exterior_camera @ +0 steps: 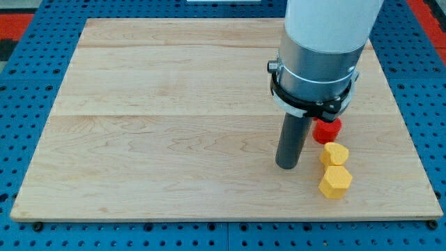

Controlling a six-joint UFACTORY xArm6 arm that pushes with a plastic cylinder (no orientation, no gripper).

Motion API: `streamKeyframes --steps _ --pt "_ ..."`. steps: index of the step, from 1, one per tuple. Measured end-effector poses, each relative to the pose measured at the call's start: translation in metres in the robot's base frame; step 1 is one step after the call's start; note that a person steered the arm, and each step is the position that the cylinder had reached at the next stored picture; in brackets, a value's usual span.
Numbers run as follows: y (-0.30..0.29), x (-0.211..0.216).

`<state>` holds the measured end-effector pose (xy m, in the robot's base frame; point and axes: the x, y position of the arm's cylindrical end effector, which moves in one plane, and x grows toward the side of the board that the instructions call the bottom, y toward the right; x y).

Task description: Slide the yellow heart towards center of the board

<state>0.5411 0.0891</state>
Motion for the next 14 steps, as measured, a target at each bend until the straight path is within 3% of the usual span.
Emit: streamKeyframes --steps 1,3,4,5,7,8,10,13,14 --pt "-0.033 0.013" --pt "-0.018 0.078" --pt "0.087 0.075" --pt "0.154 0.065" --pt "0.073 -0.007" --pt "-0.003 -0.019" --pt "-0.023 -0.080" --pt "-0.107 -0.149" --pt "-0.106 -0.151"
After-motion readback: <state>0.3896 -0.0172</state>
